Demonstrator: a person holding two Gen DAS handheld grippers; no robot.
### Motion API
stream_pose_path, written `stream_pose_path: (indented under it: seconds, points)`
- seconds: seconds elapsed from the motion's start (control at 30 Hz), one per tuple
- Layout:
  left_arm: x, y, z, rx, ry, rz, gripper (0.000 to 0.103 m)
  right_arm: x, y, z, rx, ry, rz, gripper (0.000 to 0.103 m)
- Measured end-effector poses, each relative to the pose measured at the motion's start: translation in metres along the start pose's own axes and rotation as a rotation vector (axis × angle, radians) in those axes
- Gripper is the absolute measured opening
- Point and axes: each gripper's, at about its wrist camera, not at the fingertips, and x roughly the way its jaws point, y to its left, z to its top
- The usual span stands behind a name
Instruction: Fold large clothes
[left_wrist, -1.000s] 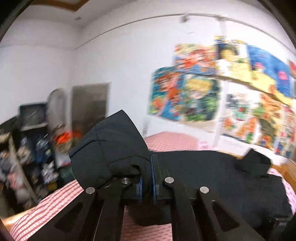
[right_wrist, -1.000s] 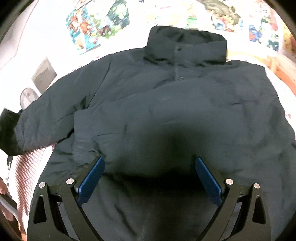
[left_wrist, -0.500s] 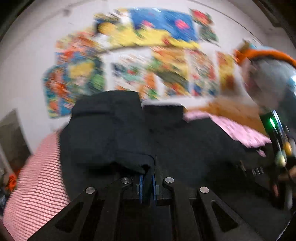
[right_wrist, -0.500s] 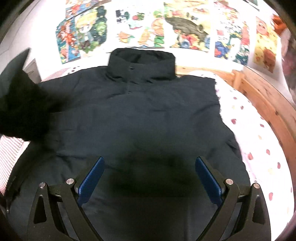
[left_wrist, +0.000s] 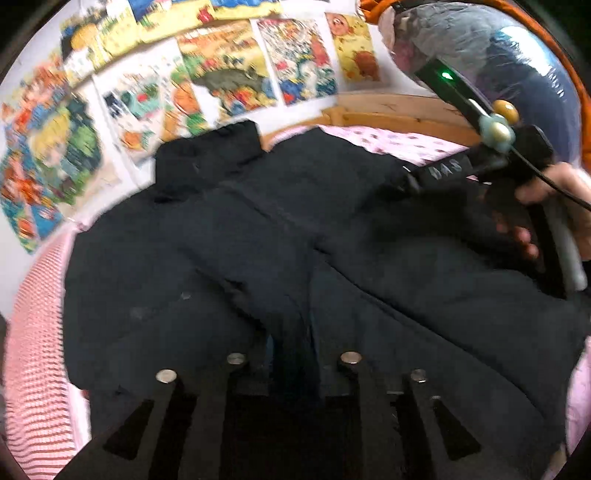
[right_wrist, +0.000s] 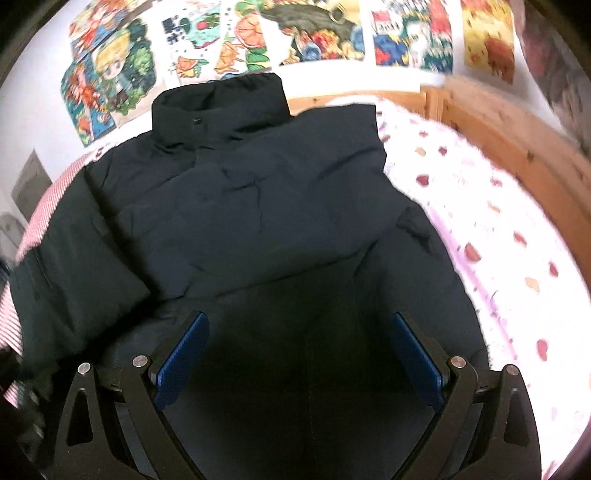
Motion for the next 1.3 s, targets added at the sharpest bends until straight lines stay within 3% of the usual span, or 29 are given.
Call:
stream_pose_path:
  seconds: [0.03, 0.1, 0.13, 0.23, 0.4, 0.5, 0.6, 0.67, 0.73, 0.77, 0.83, 0.93, 1.07, 1.23, 1.3]
  points:
    - [-0.001, 0.001, -0.003, -0.011, 0.016, -0.047, 0.033, 0.002, -0.001, -0.001, 0.022, 0.012, 0.014, 0.096]
    - [-0.004, 0.003, -0.007, -0.029, 0.022, -0.088, 0.065, 0.005, 0.0, -0.005, 0.047, 0.028, 0.02, 0.096]
    - [-0.01, 0.004, -0.01, -0.041, 0.004, -0.1, 0.069, 0.007, 0.001, -0.006, 0.054, 0.034, 0.021, 0.096]
    - [-0.022, 0.006, -0.017, -0.059, -0.024, -0.104, 0.073, 0.008, 0.001, -0.01, 0.101, 0.049, 0.085, 0.096]
    - [-0.027, 0.021, -0.027, -0.12, 0.019, -0.067, 0.077, 0.007, -0.005, -0.015, 0.228, 0.056, 0.263, 0.096]
    - [-0.028, 0.037, -0.033, -0.195, 0.05, -0.024, 0.078, 0.018, 0.01, -0.018, 0.137, 0.116, 0.28, 0.096]
    - [-0.028, 0.059, -0.036, -0.3, 0.063, -0.021, 0.081, 0.031, 0.03, -0.024, 0.0, 0.156, 0.231, 0.096]
    - [-0.028, 0.072, -0.038, -0.377, 0.064, -0.034, 0.087, 0.03, 0.041, -0.026, -0.065, 0.143, 0.219, 0.085]
    - [-0.029, 0.086, -0.042, -0.456, 0.06, -0.045, 0.094, 0.025, 0.053, -0.024, -0.126, 0.128, 0.233, 0.06]
    - [-0.031, 0.093, -0.044, -0.494, 0.059, -0.042, 0.101, 0.022, 0.058, -0.023, -0.153, 0.118, 0.227, 0.054]
    - [-0.03, 0.102, -0.045, -0.531, 0.046, -0.03, 0.102, 0.015, 0.069, -0.021, -0.211, 0.104, 0.234, 0.035]
    - [-0.033, 0.116, -0.047, -0.582, 0.021, 0.017, 0.103, 0.008, 0.077, -0.018, -0.233, 0.096, 0.245, 0.015]
    - [-0.04, 0.132, -0.042, -0.625, -0.016, 0.059, 0.103, -0.017, 0.077, -0.003, -0.269, 0.011, 0.232, 0.008]
    - [-0.046, 0.151, -0.031, -0.643, -0.038, 0.178, 0.103, -0.072, 0.071, 0.042, -0.318, -0.244, 0.132, 0.007]
    - [-0.045, 0.159, -0.026, -0.666, -0.05, 0.202, 0.103, -0.083, 0.065, 0.057, -0.301, -0.306, 0.095, 0.007]
